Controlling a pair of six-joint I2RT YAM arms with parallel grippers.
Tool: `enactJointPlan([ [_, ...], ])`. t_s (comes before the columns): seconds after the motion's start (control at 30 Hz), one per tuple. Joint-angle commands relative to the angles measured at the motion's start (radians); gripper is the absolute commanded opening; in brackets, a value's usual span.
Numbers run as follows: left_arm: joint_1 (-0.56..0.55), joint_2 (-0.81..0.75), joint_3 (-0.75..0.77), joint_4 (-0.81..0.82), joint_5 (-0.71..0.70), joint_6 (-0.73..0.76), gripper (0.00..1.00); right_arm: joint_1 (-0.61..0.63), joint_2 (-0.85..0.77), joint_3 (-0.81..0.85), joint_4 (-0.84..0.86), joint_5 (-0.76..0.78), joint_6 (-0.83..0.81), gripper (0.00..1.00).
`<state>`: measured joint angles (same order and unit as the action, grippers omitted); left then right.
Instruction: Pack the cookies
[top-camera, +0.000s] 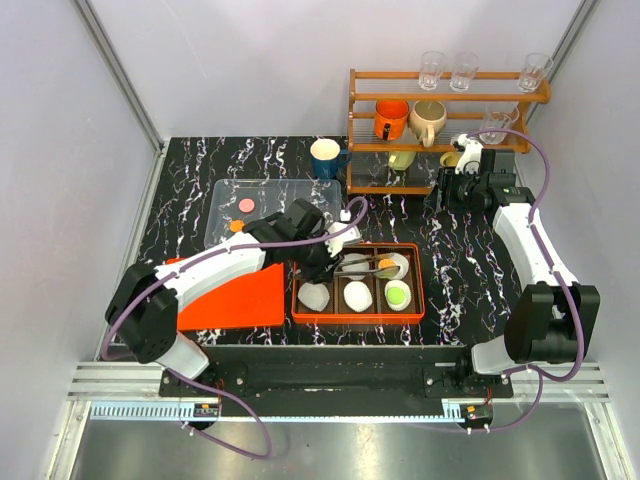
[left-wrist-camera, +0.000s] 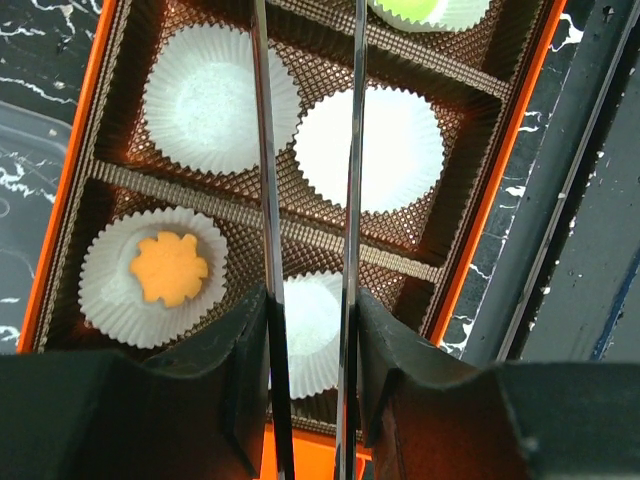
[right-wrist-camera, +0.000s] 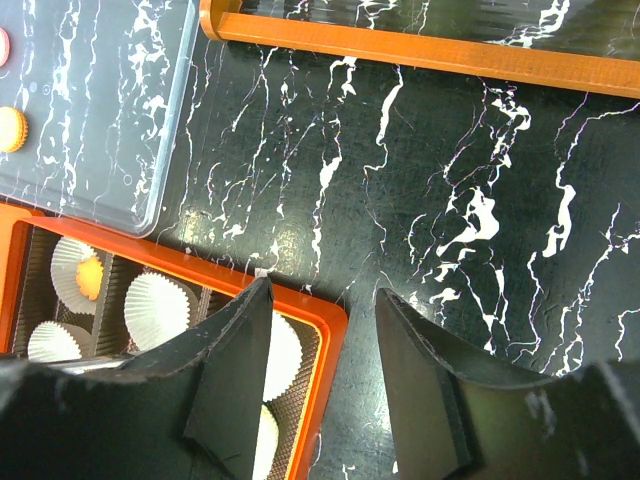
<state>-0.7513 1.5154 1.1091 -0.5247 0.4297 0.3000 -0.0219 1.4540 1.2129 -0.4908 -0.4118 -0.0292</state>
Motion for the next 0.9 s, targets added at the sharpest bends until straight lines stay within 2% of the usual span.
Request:
enactJointPlan([
  [0.0,-0.023,0.022,0.073,0.074,-0.017,0.016,0.28,-0.004,-0.021,0.01,0.032,-0.004,-0.009,0.54],
  [0.3,-0.042,0.068,0.107,0.08,-0.029,0.014,0.28,-0.006,-0.024,0.008,0.031,-0.005,-0.014,0.54],
  [0.87,-0.046,0.104,0.116,0.081,-0.045,0.019,0.39,-0.009,-0.021,0.005,0.031,-0.01,-0.017,0.54],
])
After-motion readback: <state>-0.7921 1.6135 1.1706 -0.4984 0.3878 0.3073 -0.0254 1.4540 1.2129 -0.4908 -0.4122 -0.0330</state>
